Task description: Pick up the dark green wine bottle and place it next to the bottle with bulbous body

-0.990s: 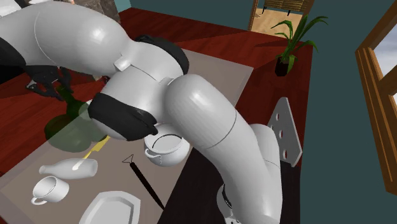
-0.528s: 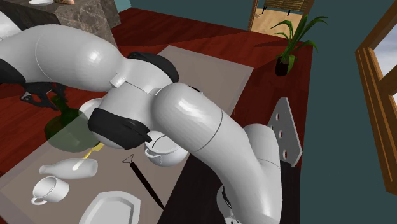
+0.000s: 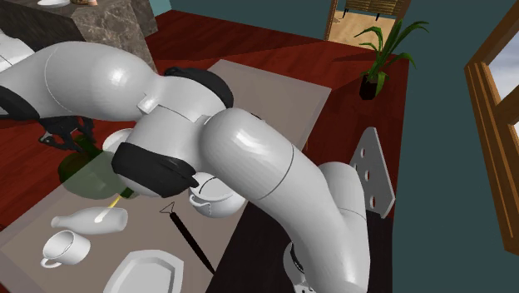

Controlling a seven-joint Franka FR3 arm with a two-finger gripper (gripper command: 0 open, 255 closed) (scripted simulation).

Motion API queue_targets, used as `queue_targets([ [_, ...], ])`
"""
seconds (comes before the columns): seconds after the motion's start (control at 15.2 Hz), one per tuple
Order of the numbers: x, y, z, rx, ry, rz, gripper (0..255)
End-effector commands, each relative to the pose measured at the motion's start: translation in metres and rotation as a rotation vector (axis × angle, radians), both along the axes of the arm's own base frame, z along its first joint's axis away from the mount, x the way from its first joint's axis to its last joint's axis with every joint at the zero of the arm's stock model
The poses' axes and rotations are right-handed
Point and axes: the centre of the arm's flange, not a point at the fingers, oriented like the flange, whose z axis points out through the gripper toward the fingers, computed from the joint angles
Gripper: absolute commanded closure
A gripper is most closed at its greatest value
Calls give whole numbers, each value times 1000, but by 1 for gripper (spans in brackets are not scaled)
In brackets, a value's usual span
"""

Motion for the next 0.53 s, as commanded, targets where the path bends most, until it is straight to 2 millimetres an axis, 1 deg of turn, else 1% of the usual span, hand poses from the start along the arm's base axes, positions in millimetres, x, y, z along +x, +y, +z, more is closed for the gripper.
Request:
queue_targets([
  [0.0,-1,0,-11,0,-1,0,255],
  [0.46,-1,0,-48,0,-1,0,255],
])
